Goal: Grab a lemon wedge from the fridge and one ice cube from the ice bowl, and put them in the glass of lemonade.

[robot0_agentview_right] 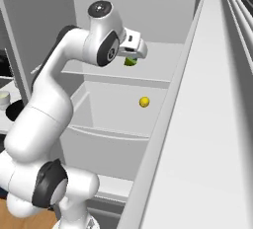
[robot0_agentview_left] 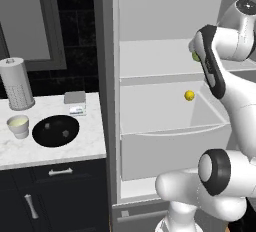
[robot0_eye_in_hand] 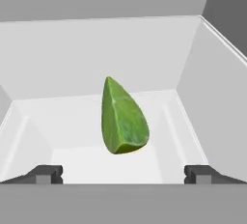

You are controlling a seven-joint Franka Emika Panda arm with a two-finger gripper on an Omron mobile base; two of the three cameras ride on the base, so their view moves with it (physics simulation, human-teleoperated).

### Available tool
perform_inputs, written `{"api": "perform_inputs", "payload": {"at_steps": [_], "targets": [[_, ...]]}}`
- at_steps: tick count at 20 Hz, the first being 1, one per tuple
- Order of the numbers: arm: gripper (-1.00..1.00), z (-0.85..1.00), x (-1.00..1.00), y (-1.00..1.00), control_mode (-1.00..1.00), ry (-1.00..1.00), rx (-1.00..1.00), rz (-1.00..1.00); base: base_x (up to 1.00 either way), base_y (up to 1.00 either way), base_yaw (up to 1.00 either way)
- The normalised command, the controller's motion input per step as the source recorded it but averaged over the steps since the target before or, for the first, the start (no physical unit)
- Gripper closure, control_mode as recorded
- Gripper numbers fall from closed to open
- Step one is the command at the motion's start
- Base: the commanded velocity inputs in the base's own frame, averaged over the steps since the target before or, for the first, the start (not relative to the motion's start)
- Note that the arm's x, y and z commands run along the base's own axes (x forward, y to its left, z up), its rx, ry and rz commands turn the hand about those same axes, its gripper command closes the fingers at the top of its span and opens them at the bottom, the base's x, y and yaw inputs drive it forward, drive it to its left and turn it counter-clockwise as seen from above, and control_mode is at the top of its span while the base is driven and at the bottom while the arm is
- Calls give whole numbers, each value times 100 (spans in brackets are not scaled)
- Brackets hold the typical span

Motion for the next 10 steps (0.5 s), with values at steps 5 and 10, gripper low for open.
{"api": "perform_inputs", "payload": {"at_steps": [5, 10], "targets": [[-100, -8, 58, 0, -100, 8, 0, 5, 0, 0, 0], [-100, -4, 38, 0, -100, 1, 0, 12, 0, 0, 0]]}}
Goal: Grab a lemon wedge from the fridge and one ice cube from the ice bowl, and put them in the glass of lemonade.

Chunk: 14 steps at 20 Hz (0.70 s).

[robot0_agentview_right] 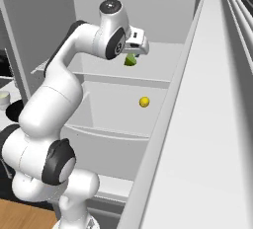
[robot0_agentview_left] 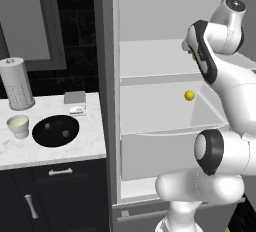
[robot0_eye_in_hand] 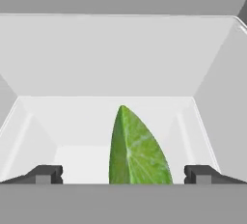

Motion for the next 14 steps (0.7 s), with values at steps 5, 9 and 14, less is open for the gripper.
{"api": "perform_inputs", "payload": {"at_steps": [5, 9, 14], "targets": [[-100, -5, -3, 0, -100, 0, 0, 5, 0, 0, 0], [-100, -16, 0, 0, -100, 6, 0, 3, 0, 0, 0], [-100, -31, 0, 0, -100, 1, 0, 3, 0, 0, 0]]}}
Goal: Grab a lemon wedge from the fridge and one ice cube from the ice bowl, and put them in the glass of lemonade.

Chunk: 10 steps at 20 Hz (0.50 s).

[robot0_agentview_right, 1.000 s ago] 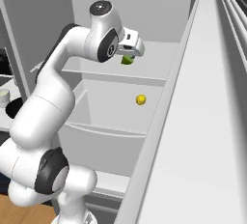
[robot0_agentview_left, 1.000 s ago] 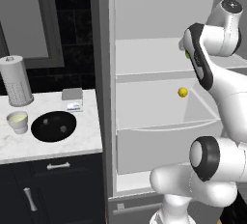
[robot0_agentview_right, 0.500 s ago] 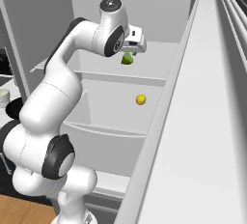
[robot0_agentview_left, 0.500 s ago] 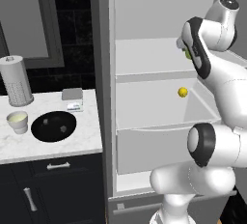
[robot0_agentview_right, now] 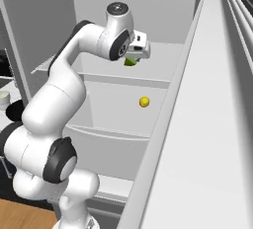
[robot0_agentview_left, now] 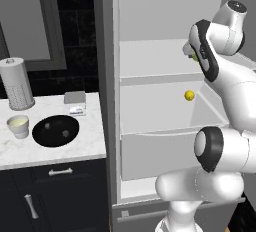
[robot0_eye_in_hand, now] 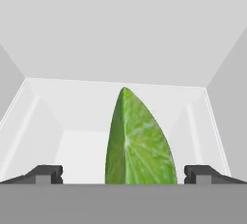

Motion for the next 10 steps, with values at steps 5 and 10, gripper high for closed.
{"api": "perform_inputs", "payload": {"at_steps": [5, 10], "targets": [[-100, -32, 0, 0, -100, 0, 0, 2, 0, 0, 0], [-100, -11, 0, 0, -100, 0, 0, 1, 0, 0, 0]]}}
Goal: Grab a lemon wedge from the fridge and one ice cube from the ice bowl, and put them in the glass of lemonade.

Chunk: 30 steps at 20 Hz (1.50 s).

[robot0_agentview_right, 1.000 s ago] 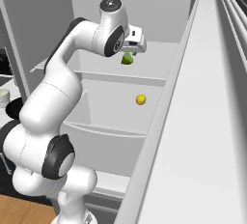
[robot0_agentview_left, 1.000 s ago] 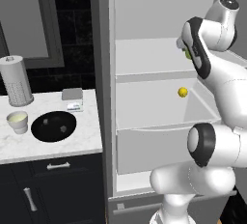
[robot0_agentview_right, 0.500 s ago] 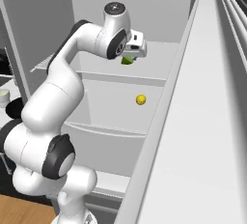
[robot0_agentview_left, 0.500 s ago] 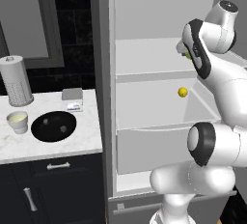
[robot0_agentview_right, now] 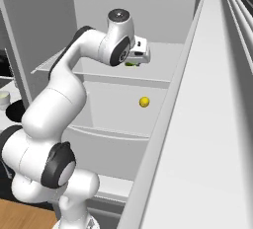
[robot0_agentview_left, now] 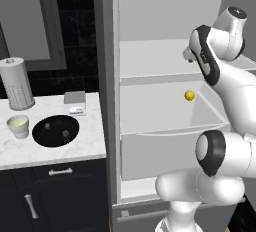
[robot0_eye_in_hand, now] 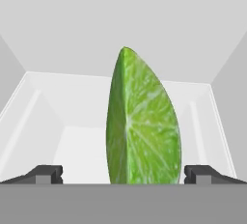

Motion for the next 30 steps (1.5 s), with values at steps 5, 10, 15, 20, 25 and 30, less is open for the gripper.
{"api": "perform_inputs", "payload": {"at_steps": [5, 10, 15, 20, 25, 30], "targets": [[-100, 7, 9, 0, -100, -1, 1, 0, 0, 0, 0], [-100, 27, 16, 0, -100, -3, 2, -4, 0, 0, 0], [-100, 5, 36, -10, -100, 0, 1, -10, 0, 0, 0], [-100, -10, 4, -38, -100, 5, 2, -6, 0, 0, 0], [-100, -22, -14, -23, -100, 7, 0, -1, 0, 0, 0], [-100, 0, -18, 3, -100, 0, 0, 5, 0, 0, 0]]}}
